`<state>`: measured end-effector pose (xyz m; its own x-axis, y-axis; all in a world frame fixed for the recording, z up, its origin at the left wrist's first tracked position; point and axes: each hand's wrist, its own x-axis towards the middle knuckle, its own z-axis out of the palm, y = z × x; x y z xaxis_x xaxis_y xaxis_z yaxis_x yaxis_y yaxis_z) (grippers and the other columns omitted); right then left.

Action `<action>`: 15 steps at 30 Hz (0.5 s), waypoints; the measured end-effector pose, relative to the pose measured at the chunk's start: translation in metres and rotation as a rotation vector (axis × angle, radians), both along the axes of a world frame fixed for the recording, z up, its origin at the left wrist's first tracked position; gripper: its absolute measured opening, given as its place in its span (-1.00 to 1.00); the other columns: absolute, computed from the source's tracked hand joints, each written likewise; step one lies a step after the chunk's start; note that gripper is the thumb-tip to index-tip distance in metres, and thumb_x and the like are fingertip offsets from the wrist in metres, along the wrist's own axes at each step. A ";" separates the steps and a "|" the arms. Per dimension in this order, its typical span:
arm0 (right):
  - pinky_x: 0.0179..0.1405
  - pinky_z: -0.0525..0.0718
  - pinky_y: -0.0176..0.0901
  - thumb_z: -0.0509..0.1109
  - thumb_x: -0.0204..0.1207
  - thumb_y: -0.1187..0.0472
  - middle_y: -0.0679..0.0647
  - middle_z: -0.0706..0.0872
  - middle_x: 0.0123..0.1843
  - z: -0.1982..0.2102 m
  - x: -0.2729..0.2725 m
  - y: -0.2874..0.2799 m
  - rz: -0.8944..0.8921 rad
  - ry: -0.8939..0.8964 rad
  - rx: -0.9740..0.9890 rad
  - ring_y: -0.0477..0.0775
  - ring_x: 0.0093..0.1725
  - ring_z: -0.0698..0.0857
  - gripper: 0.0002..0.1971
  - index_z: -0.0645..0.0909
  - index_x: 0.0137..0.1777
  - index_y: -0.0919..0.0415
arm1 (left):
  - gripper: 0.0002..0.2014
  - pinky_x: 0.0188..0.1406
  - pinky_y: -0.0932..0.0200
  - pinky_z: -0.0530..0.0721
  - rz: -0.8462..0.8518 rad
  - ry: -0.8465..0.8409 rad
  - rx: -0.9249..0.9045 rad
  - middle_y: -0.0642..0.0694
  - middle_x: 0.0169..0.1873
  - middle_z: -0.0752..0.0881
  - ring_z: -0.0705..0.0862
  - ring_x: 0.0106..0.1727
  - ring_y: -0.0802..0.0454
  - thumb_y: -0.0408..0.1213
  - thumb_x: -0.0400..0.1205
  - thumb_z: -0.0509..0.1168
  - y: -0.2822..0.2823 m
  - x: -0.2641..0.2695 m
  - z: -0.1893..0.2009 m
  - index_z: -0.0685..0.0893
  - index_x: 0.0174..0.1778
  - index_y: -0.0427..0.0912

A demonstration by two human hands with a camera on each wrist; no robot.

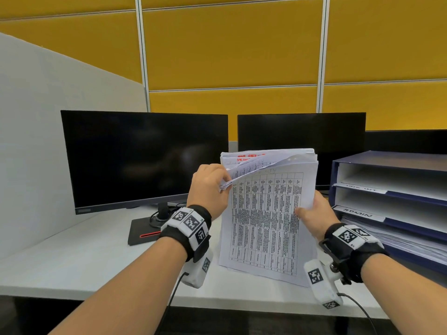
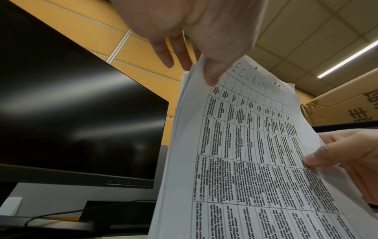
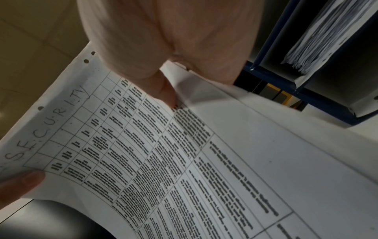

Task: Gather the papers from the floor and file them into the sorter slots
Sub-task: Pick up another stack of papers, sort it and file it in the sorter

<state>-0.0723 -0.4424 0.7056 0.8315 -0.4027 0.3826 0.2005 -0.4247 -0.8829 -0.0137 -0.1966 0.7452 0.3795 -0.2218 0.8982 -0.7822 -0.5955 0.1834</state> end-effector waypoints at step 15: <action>0.27 0.61 0.04 0.34 0.48 0.54 0.10 0.69 0.23 -0.003 0.002 -0.002 -0.005 -0.012 -0.009 0.12 0.22 0.66 -0.53 0.48 0.36 0.21 | -0.74 0.35 -0.07 0.53 -0.006 0.273 0.138 0.06 0.31 0.49 0.43 0.30 0.05 -0.25 0.55 0.41 -0.002 -0.004 0.009 0.63 0.13 0.06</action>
<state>-0.0700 -0.4447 0.7031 0.8249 -0.4034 0.3959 0.2088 -0.4333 -0.8767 -0.0172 -0.1982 0.7543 0.6009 -0.3377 0.7245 -0.7187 -0.6248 0.3049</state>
